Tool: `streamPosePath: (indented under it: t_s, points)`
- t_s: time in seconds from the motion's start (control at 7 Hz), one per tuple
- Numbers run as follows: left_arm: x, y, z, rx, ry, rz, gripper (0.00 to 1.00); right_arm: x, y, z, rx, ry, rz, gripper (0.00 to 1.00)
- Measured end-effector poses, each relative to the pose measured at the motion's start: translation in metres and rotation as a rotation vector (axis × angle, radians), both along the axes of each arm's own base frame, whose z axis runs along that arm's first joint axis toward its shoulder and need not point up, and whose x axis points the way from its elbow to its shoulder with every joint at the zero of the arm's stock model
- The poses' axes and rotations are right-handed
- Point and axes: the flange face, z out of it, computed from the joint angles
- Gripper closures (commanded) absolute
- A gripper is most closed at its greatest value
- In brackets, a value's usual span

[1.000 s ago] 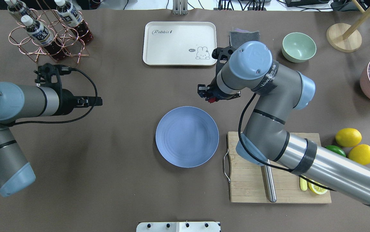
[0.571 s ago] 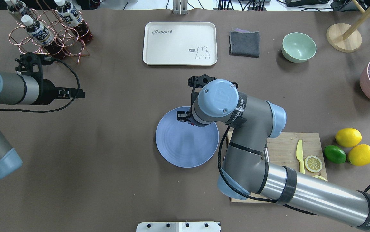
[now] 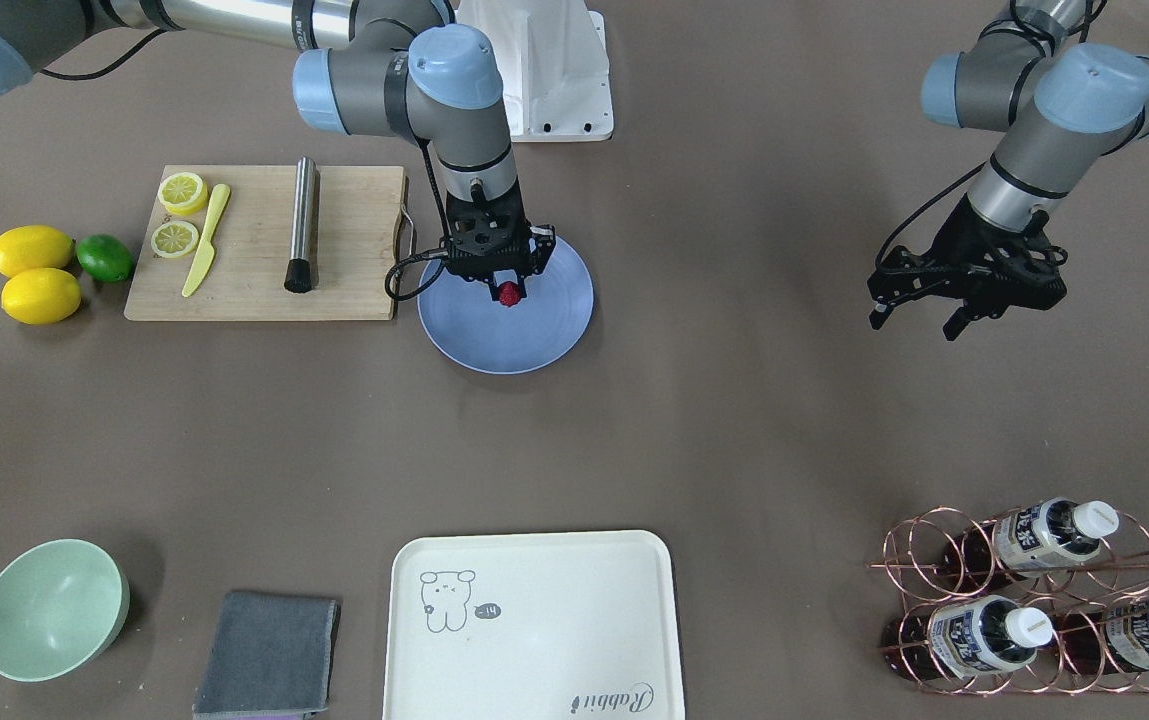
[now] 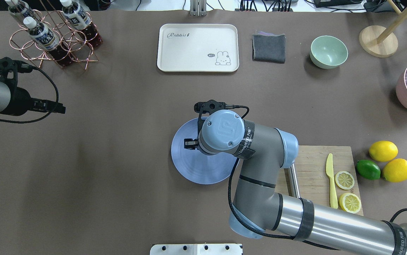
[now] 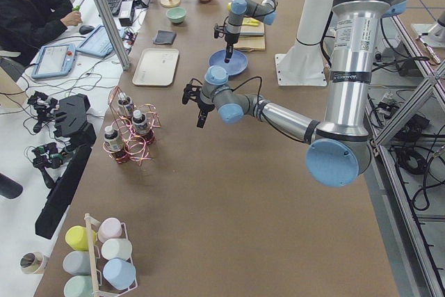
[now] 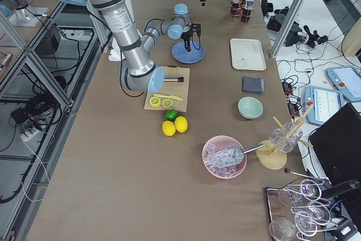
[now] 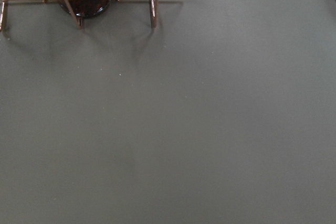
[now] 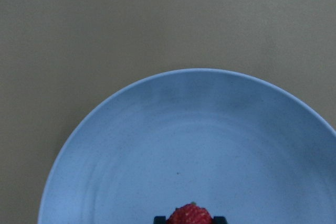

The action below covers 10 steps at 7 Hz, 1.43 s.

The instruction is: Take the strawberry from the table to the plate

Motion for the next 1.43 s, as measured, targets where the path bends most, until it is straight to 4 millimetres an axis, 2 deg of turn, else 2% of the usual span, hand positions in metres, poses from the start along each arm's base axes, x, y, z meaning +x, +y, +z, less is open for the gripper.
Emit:
streamPosePath:
  t_s: [0.14,0.57,0.71,1.0,1.14,1.29,1.43]
  points:
    - [-0.004,-0.001,0.004,-0.004,-0.005,-0.004,0.02,-0.003,0.000,0.001,-0.001,0.003,-0.001,0.00]
    - [-0.010,0.000,0.007,-0.005,-0.009,-0.006,0.02,0.000,-0.005,0.004,-0.006,0.010,0.029,0.00]
    - [-0.010,0.000,0.007,-0.005,-0.009,-0.006,0.02,0.008,-0.010,-0.002,-0.013,0.004,0.041,0.00]
    - [-0.023,-0.007,0.009,-0.007,-0.008,-0.008,0.02,0.049,-0.028,-0.021,-0.060,0.000,0.046,0.00]
    - [-0.044,-0.013,0.019,0.009,-0.023,0.007,0.02,0.077,-0.042,-0.024,-0.094,0.006,0.045,0.00]
    - [-0.073,-0.016,0.038,0.030,-0.054,0.027,0.02,0.113,-0.061,-0.013,-0.118,0.024,0.036,0.00]
    - [-0.106,-0.021,0.056,0.038,-0.088,0.047,0.02,0.157,-0.082,0.013,-0.112,0.051,0.012,0.00]
